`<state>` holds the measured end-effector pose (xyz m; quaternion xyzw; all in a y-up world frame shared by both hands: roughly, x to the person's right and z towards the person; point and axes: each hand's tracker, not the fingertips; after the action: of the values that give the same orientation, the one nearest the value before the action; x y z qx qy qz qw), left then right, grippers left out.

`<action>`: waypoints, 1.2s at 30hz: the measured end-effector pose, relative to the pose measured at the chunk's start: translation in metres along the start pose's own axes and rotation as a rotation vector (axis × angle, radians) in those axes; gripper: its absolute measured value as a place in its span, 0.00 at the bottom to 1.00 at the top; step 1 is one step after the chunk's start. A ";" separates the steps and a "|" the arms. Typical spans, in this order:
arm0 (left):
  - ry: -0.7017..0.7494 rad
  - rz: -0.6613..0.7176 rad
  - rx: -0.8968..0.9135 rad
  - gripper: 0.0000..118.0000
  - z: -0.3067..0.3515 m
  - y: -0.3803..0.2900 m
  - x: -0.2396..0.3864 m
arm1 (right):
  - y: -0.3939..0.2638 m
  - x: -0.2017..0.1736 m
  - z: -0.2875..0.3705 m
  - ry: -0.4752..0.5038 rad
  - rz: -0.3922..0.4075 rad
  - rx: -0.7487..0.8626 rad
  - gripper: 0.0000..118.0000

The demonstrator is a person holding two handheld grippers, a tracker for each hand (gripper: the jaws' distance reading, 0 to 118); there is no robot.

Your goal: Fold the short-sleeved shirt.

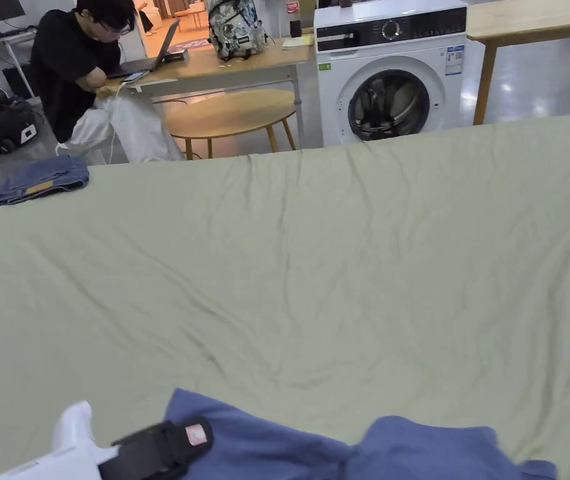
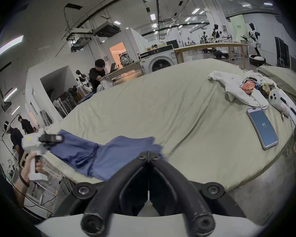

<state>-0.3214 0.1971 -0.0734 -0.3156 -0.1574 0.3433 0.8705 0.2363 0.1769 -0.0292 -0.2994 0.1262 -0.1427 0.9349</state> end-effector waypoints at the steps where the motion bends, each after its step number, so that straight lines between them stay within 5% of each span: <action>1: 0.024 -0.039 -0.011 0.08 -0.001 0.003 0.019 | 0.000 0.001 -0.001 0.002 -0.003 0.000 0.00; 8: 0.006 -0.275 -0.260 0.08 -0.125 -0.058 0.110 | -0.006 0.000 0.005 0.016 -0.040 0.014 0.00; 12: -0.166 -0.228 -0.415 0.08 -0.190 -0.096 0.133 | -0.013 0.000 0.013 0.005 -0.032 0.009 0.00; 13: -0.163 -0.253 -0.430 0.11 -0.203 -0.102 0.139 | -0.016 0.002 0.014 -0.011 -0.032 0.009 0.00; 15: -0.144 -0.270 -0.426 0.48 -0.216 -0.106 0.144 | -0.019 0.009 0.015 -0.027 -0.043 -0.006 0.00; 19: -0.369 -0.100 -0.383 0.48 -0.207 -0.095 0.128 | -0.025 0.020 0.021 -0.048 -0.080 -0.003 0.00; 21: -0.340 -0.101 -0.378 0.42 -0.210 -0.098 0.121 | -0.026 0.023 0.023 -0.063 -0.093 0.003 0.00; 23: -0.208 -0.184 -0.373 0.00 -0.214 -0.107 0.134 | -0.026 0.025 0.022 -0.069 -0.109 0.003 0.00; 28: -0.094 -0.321 -0.558 0.00 -0.265 -0.153 0.125 | -0.022 0.009 0.006 -0.023 -0.103 -0.034 0.00; 31: -0.137 -0.231 -0.505 0.00 -0.236 -0.133 0.138 | -0.016 -0.009 -0.021 0.026 -0.035 -0.115 0.00; 32: -0.138 -0.225 -0.496 0.06 -0.225 -0.125 0.140 | -0.015 -0.014 -0.032 0.042 -0.015 -0.134 0.00; 35: -0.162 -0.300 -0.343 0.54 -0.172 -0.092 0.138 | -0.013 -0.028 -0.079 0.091 0.029 -0.247 0.00; 36: -0.166 -0.307 -0.303 0.55 -0.153 -0.082 0.132 | -0.013 -0.032 -0.094 0.088 0.051 -0.283 0.00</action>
<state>-0.1111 0.1751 -0.1272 -0.3859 -0.3243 0.2041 0.8392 0.1740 0.1285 -0.0913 -0.4184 0.1934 -0.1127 0.8803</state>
